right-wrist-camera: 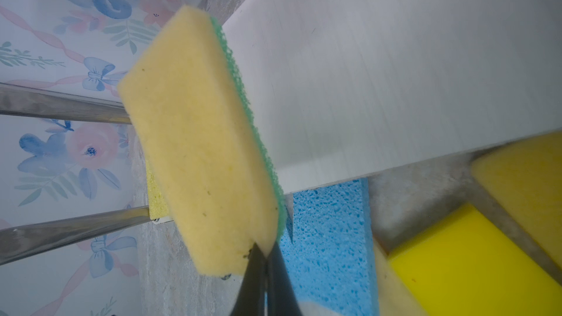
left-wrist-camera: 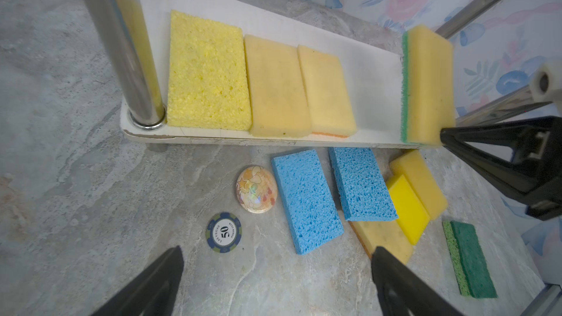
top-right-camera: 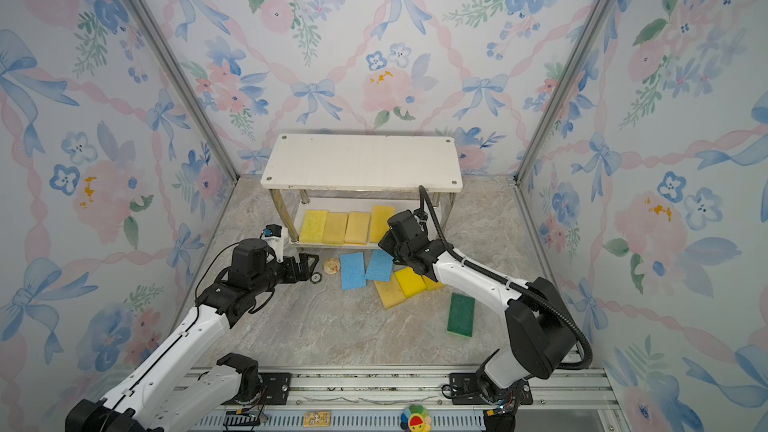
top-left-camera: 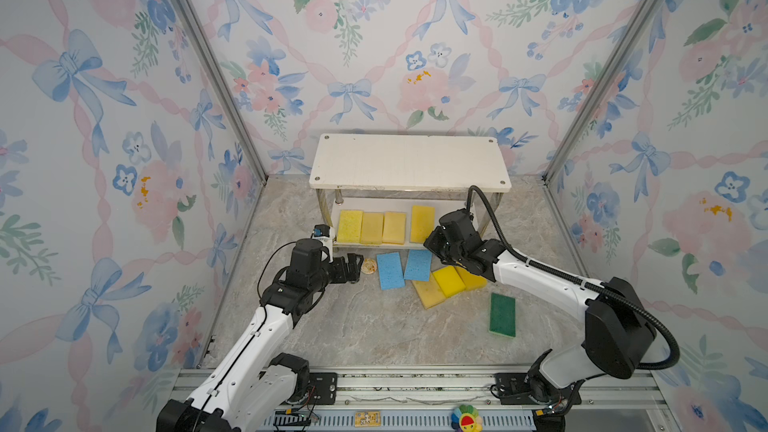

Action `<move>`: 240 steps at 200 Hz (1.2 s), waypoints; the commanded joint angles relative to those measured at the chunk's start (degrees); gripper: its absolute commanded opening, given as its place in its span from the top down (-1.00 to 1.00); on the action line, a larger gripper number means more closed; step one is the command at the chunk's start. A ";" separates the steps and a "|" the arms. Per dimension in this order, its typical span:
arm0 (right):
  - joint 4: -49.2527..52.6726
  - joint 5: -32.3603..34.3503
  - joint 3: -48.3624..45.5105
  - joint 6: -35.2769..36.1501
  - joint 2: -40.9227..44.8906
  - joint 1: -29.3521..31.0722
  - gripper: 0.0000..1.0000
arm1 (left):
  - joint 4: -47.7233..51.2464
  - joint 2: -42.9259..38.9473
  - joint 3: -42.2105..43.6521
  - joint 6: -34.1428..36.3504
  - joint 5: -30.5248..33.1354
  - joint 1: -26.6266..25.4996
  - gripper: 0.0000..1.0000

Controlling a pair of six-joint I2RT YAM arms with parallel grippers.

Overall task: Place and organize the cleaning sponges onto the shelf
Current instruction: 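Open and withdraw the left gripper while the right gripper carries the sponge under the shelf, then set the sponge upright on the lower shelf at the end of the row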

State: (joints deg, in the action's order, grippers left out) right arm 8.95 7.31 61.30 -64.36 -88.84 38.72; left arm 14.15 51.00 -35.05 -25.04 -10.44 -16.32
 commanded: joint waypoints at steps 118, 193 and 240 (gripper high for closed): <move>-4.37 -4.39 4.47 0.72 -11.35 -2.42 0.95 | -2.02 -1.77 1.36 1.48 -2.85 0.34 -0.96; -4.29 -4.76 5.06 0.86 -11.80 -2.51 0.13 | -2.02 -1.37 1.40 1.40 -3.09 0.33 -0.96; -4.01 -4.33 4.41 0.99 -10.59 -2.42 -0.17 | -2.05 -1.40 1.42 1.39 -3.06 0.35 -0.96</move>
State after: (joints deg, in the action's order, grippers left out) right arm 5.30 2.13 64.55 -63.77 -99.79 36.80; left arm 12.93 49.45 -34.59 -24.43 -12.91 -16.32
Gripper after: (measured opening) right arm 0.565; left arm 0.979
